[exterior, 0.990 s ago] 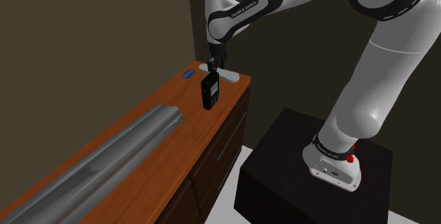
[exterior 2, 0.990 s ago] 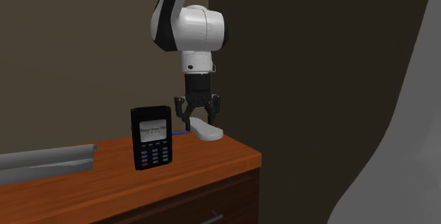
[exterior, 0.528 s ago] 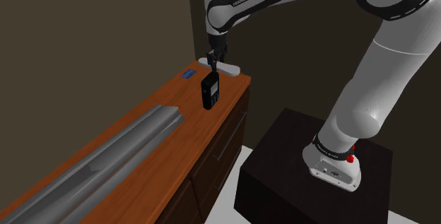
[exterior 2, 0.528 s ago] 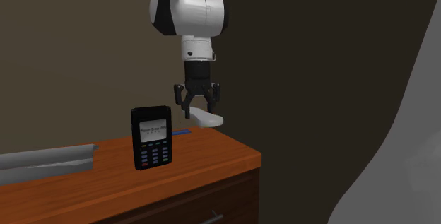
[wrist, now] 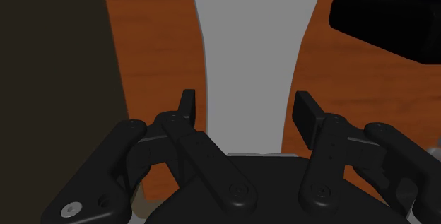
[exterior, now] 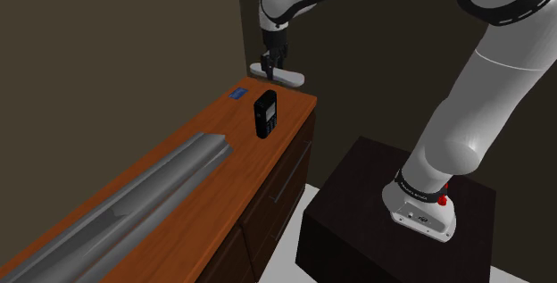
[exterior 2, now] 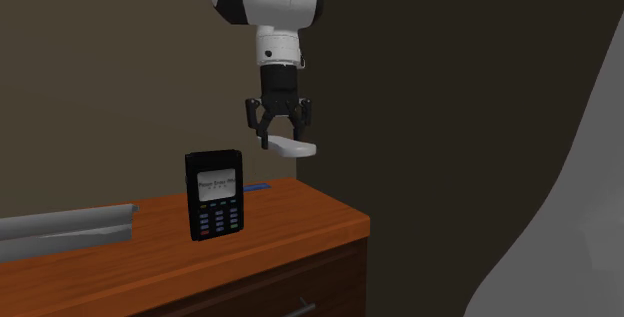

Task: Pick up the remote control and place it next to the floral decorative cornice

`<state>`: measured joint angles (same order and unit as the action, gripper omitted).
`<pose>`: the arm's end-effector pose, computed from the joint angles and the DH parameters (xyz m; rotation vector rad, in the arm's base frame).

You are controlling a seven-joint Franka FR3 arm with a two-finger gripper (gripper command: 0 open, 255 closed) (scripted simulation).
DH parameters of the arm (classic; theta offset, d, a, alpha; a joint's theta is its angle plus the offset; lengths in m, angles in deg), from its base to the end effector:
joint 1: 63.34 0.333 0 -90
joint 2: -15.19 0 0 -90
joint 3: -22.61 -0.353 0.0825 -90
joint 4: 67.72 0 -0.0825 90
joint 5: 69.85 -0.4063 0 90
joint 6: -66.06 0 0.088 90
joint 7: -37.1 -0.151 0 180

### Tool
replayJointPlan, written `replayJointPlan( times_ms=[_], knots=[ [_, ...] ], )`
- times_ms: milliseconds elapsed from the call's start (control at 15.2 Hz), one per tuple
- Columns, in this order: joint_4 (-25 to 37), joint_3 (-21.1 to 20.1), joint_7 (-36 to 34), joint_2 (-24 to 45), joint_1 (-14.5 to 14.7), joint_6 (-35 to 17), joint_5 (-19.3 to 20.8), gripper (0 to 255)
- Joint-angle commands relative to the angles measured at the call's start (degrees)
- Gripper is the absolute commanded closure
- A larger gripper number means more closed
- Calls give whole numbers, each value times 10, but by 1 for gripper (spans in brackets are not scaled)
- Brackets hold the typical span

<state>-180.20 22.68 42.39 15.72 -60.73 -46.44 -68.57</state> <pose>0.5782 0.0233 0.4506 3.1129 0.2266 -0.0147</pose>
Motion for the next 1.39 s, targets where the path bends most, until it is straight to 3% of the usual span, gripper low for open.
replayJointPlan(
  times_ms=[0, 198, 1320],
  knots=[
    [13, 0, 0, -4, 0, 17, 0, 255],
    [27, 0, 1, -7, 0, 34, 0, 255],
    [56, -109, -218, 19, 109, 41, 2, 255]
  ],
)
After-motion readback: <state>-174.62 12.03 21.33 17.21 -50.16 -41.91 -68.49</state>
